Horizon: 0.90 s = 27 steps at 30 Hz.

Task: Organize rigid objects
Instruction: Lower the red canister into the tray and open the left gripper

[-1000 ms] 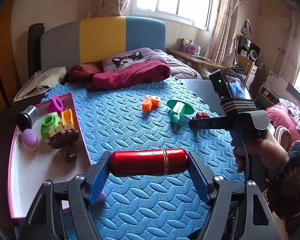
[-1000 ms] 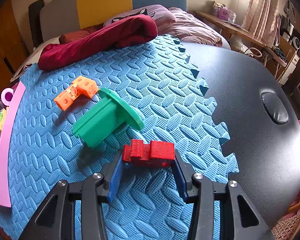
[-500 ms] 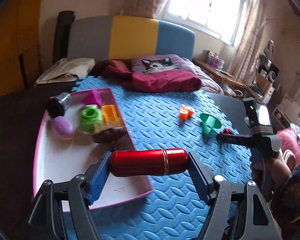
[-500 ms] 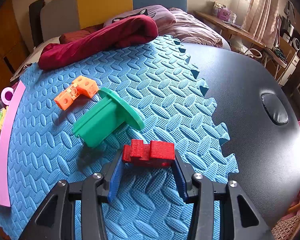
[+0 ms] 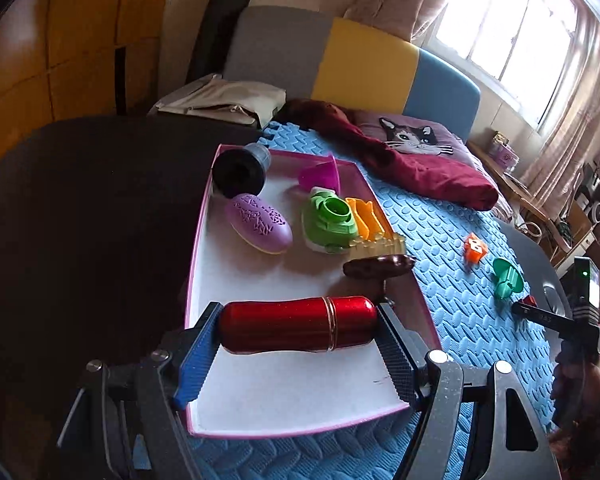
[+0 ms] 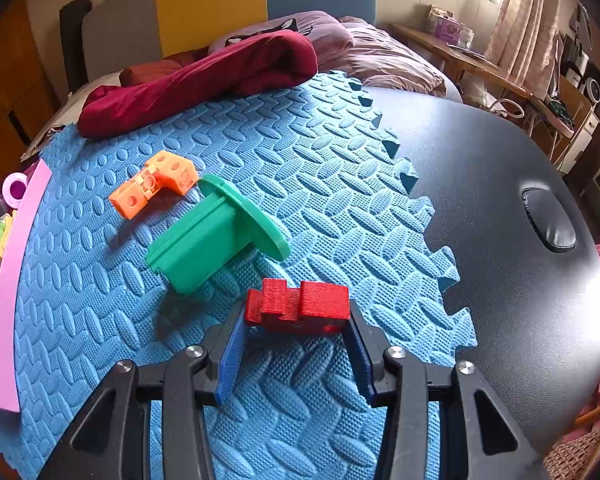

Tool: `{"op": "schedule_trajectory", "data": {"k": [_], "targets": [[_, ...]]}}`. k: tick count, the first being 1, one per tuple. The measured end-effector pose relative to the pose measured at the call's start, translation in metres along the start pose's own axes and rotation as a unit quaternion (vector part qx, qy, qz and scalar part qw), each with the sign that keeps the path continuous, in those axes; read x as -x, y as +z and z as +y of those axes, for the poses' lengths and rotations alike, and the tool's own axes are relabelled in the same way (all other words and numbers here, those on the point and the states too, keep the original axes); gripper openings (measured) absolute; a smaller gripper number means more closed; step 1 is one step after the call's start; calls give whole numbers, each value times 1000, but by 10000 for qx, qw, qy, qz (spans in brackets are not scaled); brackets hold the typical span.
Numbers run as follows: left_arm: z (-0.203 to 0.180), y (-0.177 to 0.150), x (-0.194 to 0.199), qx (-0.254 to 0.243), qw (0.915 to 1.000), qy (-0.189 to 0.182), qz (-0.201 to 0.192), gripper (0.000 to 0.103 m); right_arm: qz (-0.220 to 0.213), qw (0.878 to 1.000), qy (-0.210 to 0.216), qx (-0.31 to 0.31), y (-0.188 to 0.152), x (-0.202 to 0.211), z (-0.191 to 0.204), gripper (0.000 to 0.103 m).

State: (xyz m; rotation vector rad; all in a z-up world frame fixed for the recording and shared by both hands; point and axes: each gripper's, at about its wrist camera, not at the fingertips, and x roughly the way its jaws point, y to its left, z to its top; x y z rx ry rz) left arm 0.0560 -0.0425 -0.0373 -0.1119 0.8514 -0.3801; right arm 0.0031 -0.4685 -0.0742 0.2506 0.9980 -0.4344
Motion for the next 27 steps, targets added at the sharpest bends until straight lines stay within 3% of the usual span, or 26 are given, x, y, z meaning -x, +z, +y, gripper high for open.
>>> {"op": "schedule_trajectory", "data": {"k": [23, 27], "targets": [[5, 29, -70, -421, 9970, 540, 374, 76, -11, 10000, -14, 16, -1, 0, 1, 46], [5, 26, -65, -385, 9976, 528, 247, 89, -22, 10000, -31, 35, 0, 0, 1, 46]]}}
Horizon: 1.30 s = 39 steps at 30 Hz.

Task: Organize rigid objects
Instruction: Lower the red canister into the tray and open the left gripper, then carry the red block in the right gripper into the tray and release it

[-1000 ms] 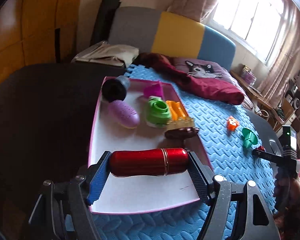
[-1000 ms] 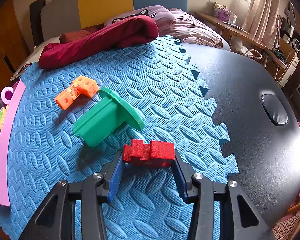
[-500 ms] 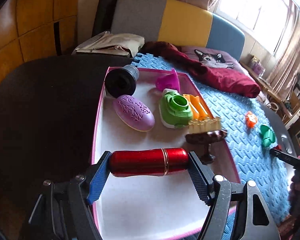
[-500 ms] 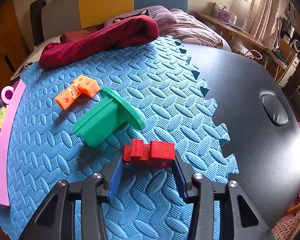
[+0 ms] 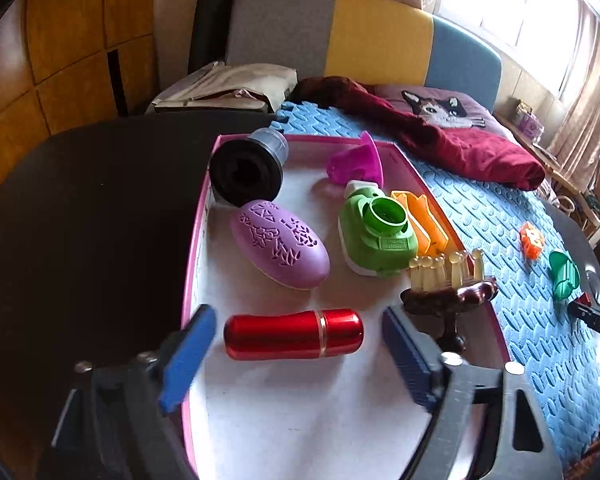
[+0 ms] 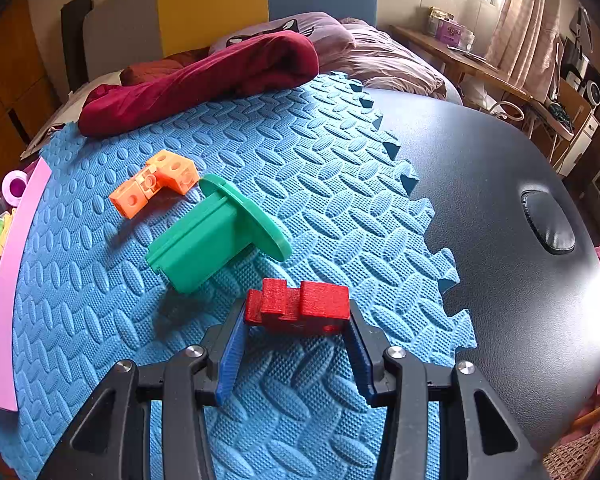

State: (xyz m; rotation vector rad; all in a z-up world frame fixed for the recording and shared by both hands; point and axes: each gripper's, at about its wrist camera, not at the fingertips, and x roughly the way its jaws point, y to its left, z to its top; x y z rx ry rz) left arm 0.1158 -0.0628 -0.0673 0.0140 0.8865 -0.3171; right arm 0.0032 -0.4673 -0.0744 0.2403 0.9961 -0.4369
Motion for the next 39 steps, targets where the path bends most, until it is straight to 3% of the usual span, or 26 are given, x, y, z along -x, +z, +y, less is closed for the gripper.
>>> {"op": "schedule_trajectory", "data": {"k": [14, 21, 33, 39], "targets": [[-9, -33, 56, 11, 9992, 186, -342, 89, -37, 10000, -30, 84, -1, 2, 3, 46], [-13, -41, 76, -124, 9985, 239, -468, 89, -165, 9996, 155, 185, -2, 9, 9, 46], [-9, -43, 82, -23, 9985, 243, -485, 89, -514, 9891, 1221, 637, -17, 44, 50, 46], [-3, -44, 83, 57, 9983, 280, -501, 89, -746, 9706, 1988, 1132, -21, 79, 100, 46]]}}
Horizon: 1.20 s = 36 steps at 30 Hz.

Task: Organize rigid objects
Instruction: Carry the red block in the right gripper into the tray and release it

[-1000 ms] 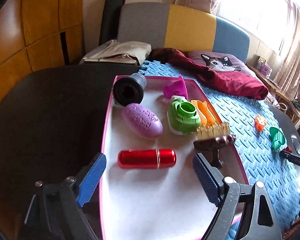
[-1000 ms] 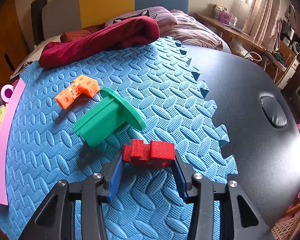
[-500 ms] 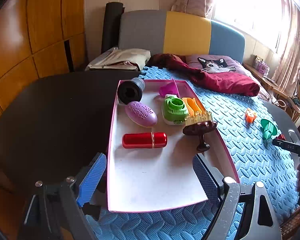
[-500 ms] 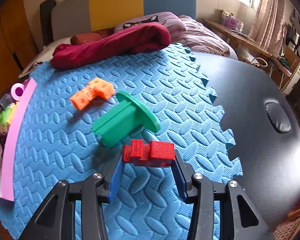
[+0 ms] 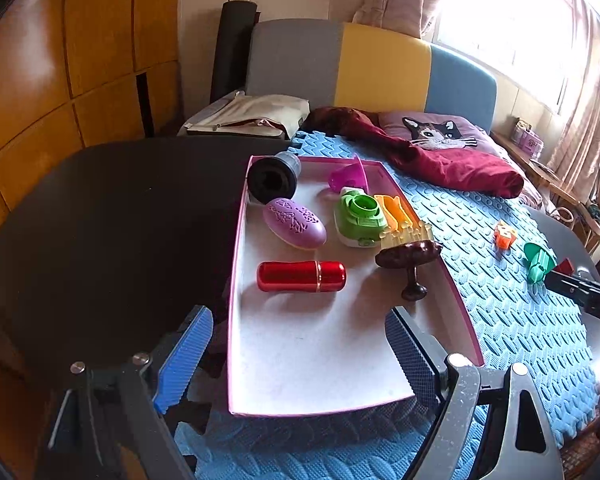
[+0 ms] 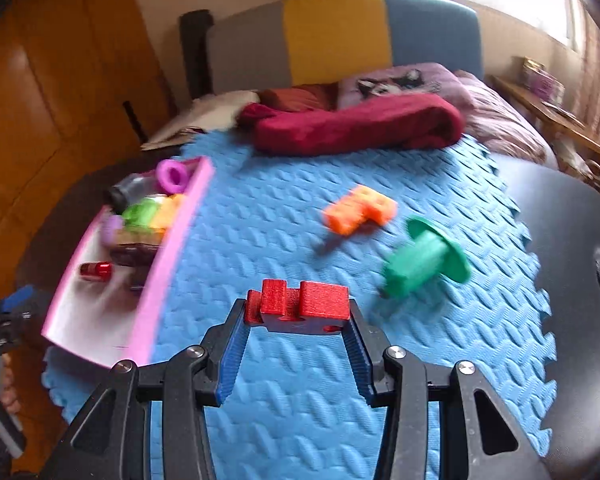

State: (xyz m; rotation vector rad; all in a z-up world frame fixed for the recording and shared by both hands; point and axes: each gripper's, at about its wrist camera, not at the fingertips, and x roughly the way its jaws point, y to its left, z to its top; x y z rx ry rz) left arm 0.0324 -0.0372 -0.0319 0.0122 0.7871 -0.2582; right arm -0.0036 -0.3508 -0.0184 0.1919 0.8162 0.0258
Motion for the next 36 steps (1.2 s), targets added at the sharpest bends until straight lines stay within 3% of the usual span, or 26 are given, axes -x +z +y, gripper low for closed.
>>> {"op": "schedule_trajectory", "data": {"k": [6, 15, 18, 20, 24, 31, 36], "targets": [[14, -1, 0, 155, 9999, 66, -11, 89, 12, 9958, 714, 573, 9, -1, 66, 46], [56, 1, 5, 659, 9970, 396, -109, 89, 476, 9806, 1620, 993, 11, -33, 144, 46], [67, -1, 5, 761, 9959, 491, -83, 89, 665, 9784, 1580, 1152, 11, -60, 164, 47], [71, -3, 4, 815, 9953, 515, -44, 89, 756, 9802, 1334, 1256, 10, -85, 174, 47], [73, -7, 4, 794, 9954, 539, -36, 89, 984, 9822, 1094, 1165, 6, -118, 173, 47], [67, -7, 2, 705, 9962, 510, -37, 89, 816, 9843, 1239, 961, 3, -102, 159, 55], [60, -6, 7, 624, 9968, 495, -95, 89, 707, 9842, 1366, 876, 1, -81, 154, 55]]}}
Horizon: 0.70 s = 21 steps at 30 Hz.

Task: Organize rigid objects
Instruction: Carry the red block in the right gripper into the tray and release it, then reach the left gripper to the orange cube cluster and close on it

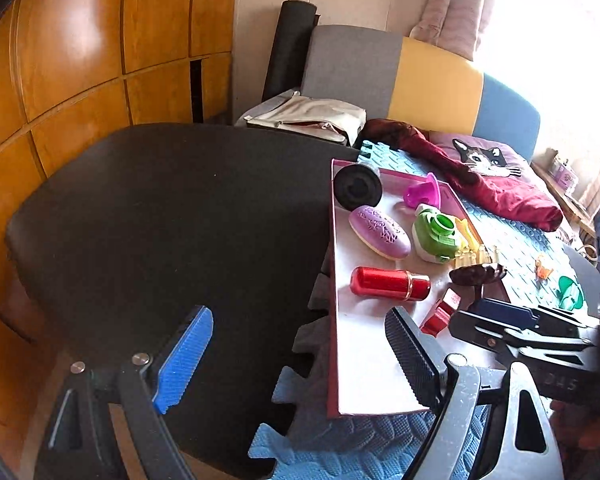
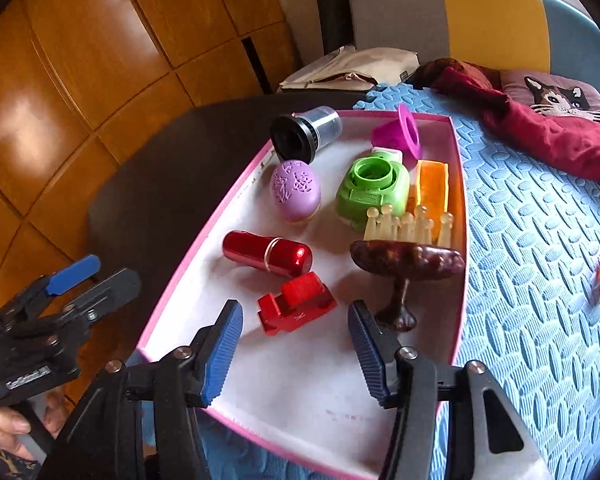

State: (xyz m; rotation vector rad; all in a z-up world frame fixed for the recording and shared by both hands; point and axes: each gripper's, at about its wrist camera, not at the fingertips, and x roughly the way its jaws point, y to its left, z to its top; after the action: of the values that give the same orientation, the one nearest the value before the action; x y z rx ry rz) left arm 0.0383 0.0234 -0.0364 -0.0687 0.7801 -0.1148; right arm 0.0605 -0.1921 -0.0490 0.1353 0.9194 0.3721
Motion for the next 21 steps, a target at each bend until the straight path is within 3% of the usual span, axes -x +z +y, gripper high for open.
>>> {"op": "schedule_trajectory", "data": {"k": [11, 21], "targets": [[-21, 2, 17, -320, 9993, -133, -151, 89, -465, 9984, -220, 213, -4, 40, 1, 55], [-51, 1, 27, -707, 9968, -327, -186, 89, -792, 9950, -590, -169, -3, 76, -40, 56]]}}
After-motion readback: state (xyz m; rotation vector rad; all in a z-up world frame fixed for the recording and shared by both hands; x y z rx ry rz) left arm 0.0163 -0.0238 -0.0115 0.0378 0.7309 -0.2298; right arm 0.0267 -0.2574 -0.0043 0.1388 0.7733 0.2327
